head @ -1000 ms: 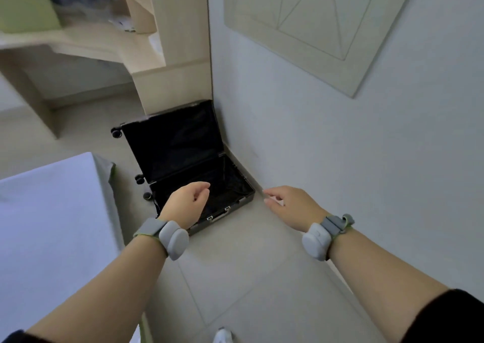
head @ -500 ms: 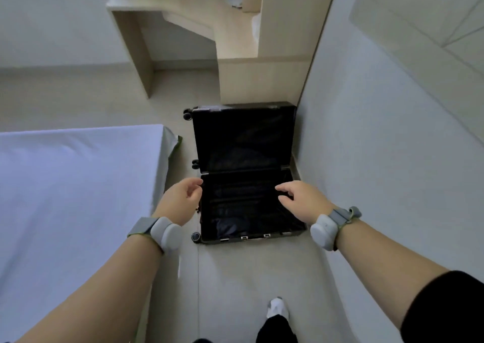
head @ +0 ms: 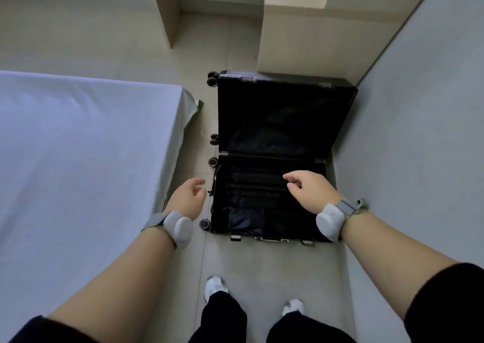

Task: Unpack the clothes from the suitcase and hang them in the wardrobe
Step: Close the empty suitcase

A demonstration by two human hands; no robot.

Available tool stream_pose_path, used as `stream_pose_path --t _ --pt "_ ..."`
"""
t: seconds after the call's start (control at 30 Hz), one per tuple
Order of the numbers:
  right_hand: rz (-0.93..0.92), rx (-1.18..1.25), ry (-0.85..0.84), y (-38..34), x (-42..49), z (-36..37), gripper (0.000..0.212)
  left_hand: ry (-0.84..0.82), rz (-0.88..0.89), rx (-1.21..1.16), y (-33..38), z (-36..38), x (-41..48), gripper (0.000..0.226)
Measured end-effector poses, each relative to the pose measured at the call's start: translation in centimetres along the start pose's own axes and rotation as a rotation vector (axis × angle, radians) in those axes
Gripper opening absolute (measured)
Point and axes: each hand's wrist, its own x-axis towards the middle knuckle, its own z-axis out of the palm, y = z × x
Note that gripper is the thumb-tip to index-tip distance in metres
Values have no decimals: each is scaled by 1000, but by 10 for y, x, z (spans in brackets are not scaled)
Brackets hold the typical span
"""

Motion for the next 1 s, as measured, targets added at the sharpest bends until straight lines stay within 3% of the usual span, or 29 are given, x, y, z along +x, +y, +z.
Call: stream_pose_path --t 0.67,0.83,1.0 --pt "-200 -21 -57 162 333 260 33 50 -472 -140 -239 273 318 38" --pt "-246 -23 -24 184 372 308 33 -41 -513 -39 -287 314 366 40" --pt "-271 -46 -79 180 367 334 33 -83 -590 -78 -292 333 372 41"
